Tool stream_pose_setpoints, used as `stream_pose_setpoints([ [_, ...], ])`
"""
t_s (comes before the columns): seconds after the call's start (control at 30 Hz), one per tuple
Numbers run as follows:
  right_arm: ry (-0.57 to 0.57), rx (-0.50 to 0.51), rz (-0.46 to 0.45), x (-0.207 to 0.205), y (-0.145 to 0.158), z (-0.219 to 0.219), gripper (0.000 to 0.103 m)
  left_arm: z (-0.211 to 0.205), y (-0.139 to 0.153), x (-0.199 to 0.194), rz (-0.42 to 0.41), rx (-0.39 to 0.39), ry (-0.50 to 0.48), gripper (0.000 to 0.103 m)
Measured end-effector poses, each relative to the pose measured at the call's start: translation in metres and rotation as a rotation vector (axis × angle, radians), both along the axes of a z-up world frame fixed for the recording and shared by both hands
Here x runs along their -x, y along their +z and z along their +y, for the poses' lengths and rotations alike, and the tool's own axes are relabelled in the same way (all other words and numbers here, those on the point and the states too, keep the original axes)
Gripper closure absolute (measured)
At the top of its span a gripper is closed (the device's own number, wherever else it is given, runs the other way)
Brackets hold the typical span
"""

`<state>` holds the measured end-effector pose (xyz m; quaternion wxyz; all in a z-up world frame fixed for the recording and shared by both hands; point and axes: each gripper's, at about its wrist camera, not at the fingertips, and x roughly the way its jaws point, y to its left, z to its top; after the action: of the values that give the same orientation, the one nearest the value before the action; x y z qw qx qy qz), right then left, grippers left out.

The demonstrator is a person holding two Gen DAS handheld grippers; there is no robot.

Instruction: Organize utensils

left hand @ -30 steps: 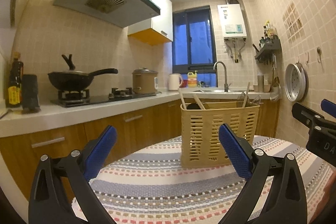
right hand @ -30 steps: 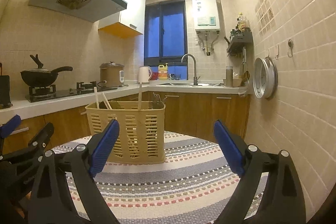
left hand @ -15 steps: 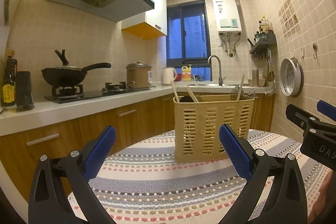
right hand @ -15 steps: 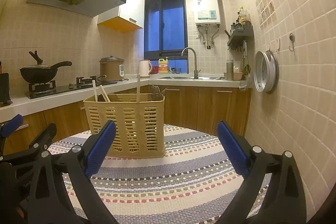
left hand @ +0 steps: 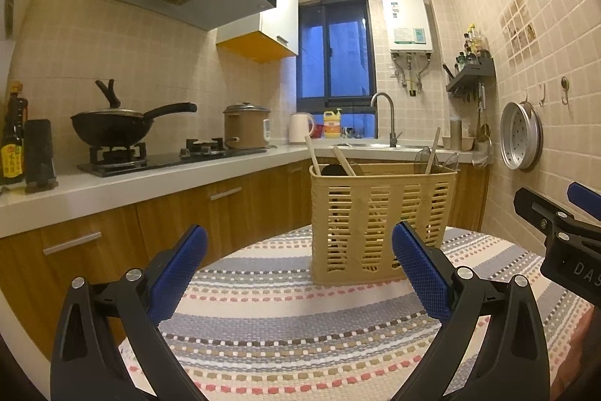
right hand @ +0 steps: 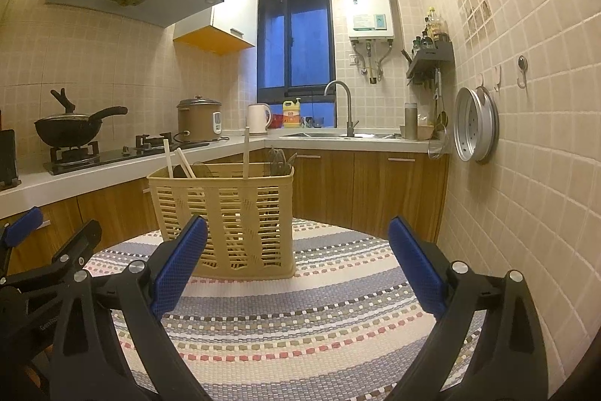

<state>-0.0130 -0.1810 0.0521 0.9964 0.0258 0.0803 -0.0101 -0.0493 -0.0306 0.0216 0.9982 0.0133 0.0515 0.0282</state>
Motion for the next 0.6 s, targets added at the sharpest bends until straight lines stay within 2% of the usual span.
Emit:
stream_pose_setpoints([
  [0.6, -0.006, -0.01, 0.009, -0.0023, -0.0003, -0.0034, 0.008, -0.0018, 0.0008, -0.0004, 0.006, -0.007, -0.007, 0.008],
])
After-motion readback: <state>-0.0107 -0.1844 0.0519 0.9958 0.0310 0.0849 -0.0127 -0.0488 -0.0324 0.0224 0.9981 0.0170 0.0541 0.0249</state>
